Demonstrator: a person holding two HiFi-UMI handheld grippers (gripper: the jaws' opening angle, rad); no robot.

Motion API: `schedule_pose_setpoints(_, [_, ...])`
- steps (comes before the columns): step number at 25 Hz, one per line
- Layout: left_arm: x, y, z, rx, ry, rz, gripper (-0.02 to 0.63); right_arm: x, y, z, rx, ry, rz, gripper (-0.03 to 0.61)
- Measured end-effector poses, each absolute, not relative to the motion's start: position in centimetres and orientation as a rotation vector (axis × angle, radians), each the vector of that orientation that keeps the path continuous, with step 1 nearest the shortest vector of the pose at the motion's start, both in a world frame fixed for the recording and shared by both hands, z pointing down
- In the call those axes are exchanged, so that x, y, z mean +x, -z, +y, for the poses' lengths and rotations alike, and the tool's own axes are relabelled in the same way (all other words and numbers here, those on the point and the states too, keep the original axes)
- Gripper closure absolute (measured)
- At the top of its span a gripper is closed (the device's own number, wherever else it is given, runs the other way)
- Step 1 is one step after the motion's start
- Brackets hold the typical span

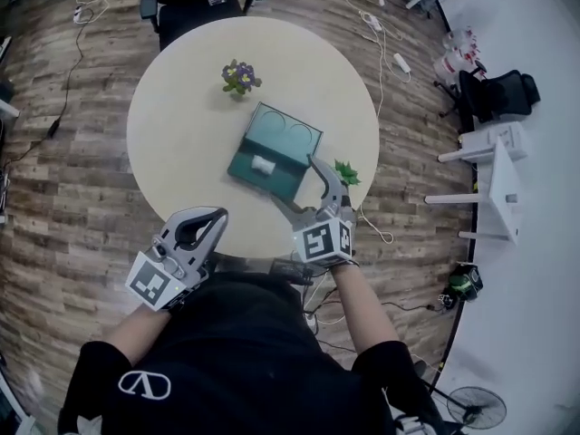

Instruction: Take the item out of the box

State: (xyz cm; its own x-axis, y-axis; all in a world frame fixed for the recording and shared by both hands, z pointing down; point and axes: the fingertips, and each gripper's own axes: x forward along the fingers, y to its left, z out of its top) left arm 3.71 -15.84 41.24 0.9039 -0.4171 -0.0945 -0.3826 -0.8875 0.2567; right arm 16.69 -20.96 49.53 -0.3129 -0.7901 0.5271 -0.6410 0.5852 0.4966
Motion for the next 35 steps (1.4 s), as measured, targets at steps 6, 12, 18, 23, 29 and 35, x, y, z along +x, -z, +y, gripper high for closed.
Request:
schedule_pose_setpoints(6, [1.4,-44.2,-15.7,2.783,0.165,-0.682,0.608,16.3,-58.0,-24.3,0.939,0.136,-1.999,0.175])
schedule_pose_setpoints(12, [-0.2,-45.4,-15.6,2.726,0.19,-0.769,0.609,16.6,-66.8,-26.0,0.764,-0.051,-1.928,0.227])
schedule_pose_setpoints(18, [-1.3,-48.3,-14.7,2.662,0.104,-0.793,0.608,16.9,-72.6,-27.3,0.642,-0.167,-1.857,0.279])
schedule_pose_setpoints(23, [-2.1,-49.7,-14.2,2.629,0.077,-0.829,0.608,17.1,-76.8,-27.3,0.549,-0.214,-1.798,0.307])
schedule_pose_setpoints(29, [-2.6,-50.9,-13.7,2.591,0.057,-0.86,0.609,17.2,-80.1,-27.0,0.469,-0.271,-1.746,0.325])
schedule_pose_setpoints(35, [-2.8,-51.4,-13.4,2.576,0.058,-0.873,0.608,17.3,-82.4,-26.7,0.416,-0.315,-1.678,0.348])
